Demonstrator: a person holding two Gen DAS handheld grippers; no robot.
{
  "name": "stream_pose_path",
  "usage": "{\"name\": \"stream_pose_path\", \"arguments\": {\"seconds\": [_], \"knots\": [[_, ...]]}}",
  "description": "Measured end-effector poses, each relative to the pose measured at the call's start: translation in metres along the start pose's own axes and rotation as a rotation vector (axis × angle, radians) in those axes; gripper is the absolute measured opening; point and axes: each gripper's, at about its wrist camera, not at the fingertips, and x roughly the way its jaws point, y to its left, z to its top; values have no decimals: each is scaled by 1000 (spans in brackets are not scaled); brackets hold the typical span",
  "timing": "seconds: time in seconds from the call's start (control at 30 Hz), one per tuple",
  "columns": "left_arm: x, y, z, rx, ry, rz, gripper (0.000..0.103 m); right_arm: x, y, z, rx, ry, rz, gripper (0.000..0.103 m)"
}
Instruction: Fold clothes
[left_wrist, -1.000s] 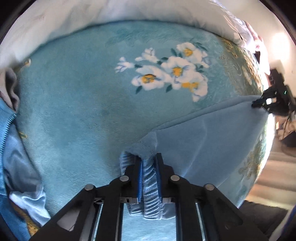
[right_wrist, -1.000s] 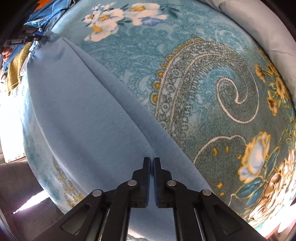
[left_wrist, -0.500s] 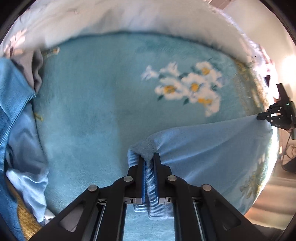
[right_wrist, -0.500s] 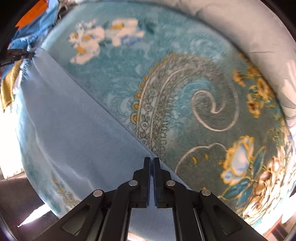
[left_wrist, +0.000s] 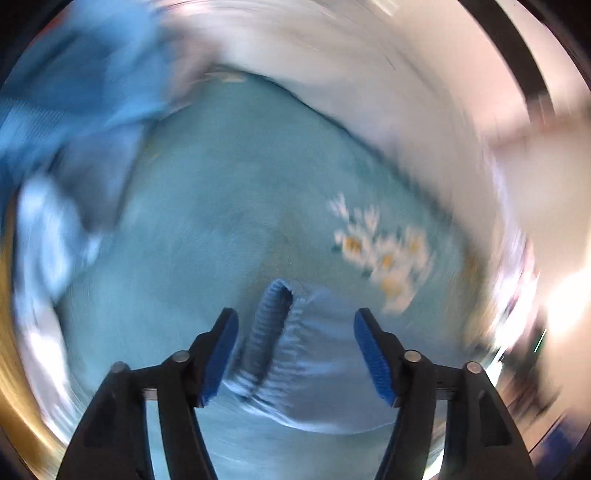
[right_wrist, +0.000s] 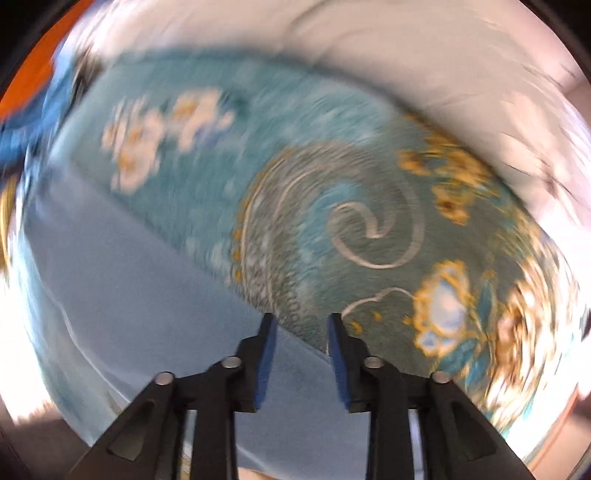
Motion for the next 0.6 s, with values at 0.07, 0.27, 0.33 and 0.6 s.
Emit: {"name": "stream_pose_path", "arguments": {"seconds": [0.07, 0.27, 0.33, 0.6], "knots": [[0, 16, -18, -127, -22, -33, 78, -17, -6, -12, 117, -52, 21, 43], [39, 40, -63, -284, 25, -39, 78, -36, 28, -82, 285, -50, 93, 47], [52, 39, -65, -299, 24, -57, 78, -45, 39, -107, 311, -29, 106, 47], [63, 36, -55, -337, -8, -43, 38, -53, 44, -156, 449, 3, 125, 47]]}}
